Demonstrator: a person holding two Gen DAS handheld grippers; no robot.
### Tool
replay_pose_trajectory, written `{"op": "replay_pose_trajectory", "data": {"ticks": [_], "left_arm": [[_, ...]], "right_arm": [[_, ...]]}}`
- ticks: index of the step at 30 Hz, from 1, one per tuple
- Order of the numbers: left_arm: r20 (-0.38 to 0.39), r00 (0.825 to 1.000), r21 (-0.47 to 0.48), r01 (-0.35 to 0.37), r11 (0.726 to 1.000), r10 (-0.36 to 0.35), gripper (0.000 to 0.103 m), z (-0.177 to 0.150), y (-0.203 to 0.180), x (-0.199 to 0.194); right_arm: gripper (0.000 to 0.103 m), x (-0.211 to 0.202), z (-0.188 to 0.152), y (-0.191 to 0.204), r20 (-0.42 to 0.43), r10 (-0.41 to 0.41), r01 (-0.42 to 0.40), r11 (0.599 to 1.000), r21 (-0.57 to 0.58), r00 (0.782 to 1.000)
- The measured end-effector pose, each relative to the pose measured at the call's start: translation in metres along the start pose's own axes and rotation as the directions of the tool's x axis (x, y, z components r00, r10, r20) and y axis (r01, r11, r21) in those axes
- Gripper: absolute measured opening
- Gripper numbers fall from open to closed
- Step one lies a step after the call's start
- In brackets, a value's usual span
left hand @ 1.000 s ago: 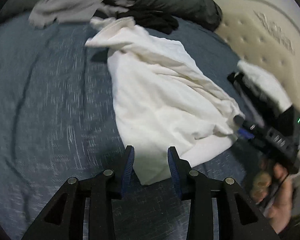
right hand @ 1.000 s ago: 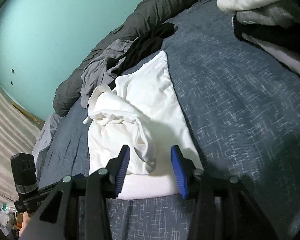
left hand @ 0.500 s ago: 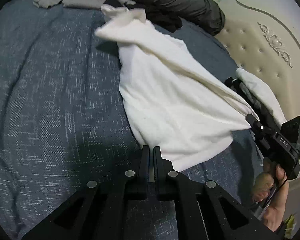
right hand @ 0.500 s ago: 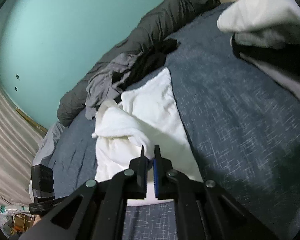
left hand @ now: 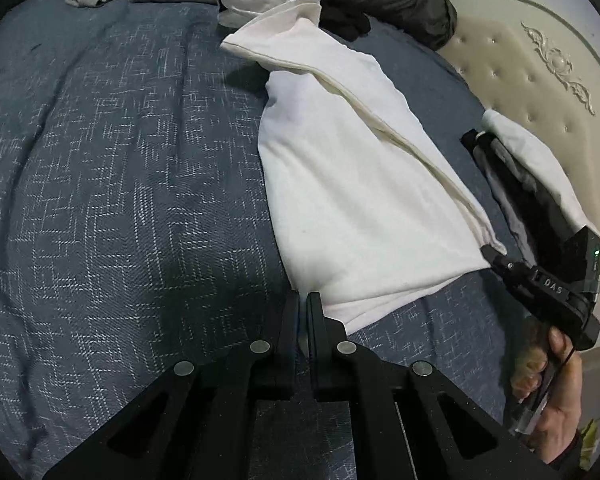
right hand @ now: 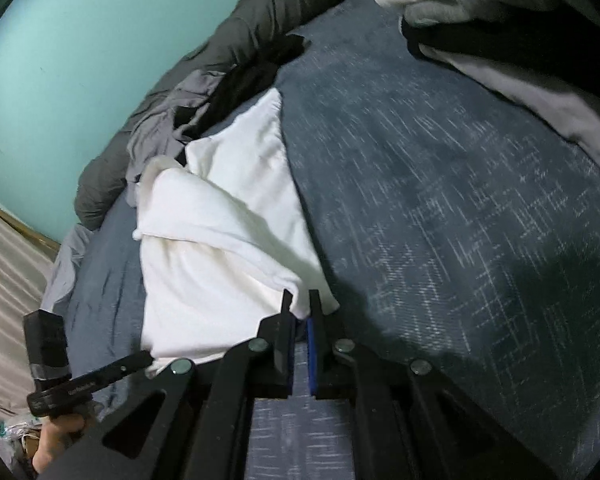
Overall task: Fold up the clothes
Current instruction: 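Open both tools and withdraw them from the folded shirt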
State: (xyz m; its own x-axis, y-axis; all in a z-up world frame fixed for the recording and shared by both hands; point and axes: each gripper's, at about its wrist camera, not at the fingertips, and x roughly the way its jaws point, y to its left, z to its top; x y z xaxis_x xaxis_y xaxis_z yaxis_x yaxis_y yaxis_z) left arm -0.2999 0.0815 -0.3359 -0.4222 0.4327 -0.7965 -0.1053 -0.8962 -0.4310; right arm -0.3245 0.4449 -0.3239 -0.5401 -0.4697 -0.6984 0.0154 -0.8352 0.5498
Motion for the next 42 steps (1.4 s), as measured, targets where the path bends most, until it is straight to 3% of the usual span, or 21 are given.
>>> {"op": "replay_pose_trajectory", "data": {"ticks": [4,9,12,18,25,28,33,42], "left_arm": [[0.002,1.0,-0.001,-0.008,1.0,0.008,0.005,-0.003,0.0,0.001],[0.026,0.999,-0.002,-0.019,1.0,0.019,0.006,-0.008,0.0,-0.005],[0.055,0.998,0.005,-0.037,0.999,0.036,0.006,-0.013,0.002,-0.013],[0.112,0.992,-0.001,-0.065,0.998,0.065,0.017,-0.021,0.021,-0.031],[0.154,0.98,-0.044,-0.12,0.992,0.125,0.029,-0.029,0.052,-0.04],[0.154,0.979,-0.046,-0.129,0.991,0.135,0.039,-0.029,0.062,-0.041],[0.15,0.979,-0.047,-0.136,0.99,0.141,0.04,-0.032,0.076,-0.049],[0.175,0.976,-0.098,-0.113,0.989,0.129,0.04,-0.032,0.097,-0.065]], "right_arm": [[0.005,0.001,0.001,-0.004,0.002,-0.01,0.01,1.0,0.021,1.0],[0.018,-0.005,0.002,-0.009,0.023,-0.038,0.037,0.998,0.046,0.999],[0.018,-0.014,0.003,-0.007,0.063,-0.069,0.067,0.997,0.031,0.996],[0.018,-0.026,0.006,0.004,0.153,-0.044,0.045,0.999,-0.003,0.987],[0.018,-0.017,-0.001,0.044,0.148,0.013,0.012,0.986,-0.165,0.989],[0.018,-0.012,-0.008,0.06,0.138,0.014,0.02,0.971,-0.238,0.99],[0.027,-0.003,-0.016,0.088,0.13,-0.003,0.045,0.944,-0.325,0.992],[0.028,0.056,0.0,0.167,0.055,-0.045,0.066,0.872,-0.485,0.997]]}}
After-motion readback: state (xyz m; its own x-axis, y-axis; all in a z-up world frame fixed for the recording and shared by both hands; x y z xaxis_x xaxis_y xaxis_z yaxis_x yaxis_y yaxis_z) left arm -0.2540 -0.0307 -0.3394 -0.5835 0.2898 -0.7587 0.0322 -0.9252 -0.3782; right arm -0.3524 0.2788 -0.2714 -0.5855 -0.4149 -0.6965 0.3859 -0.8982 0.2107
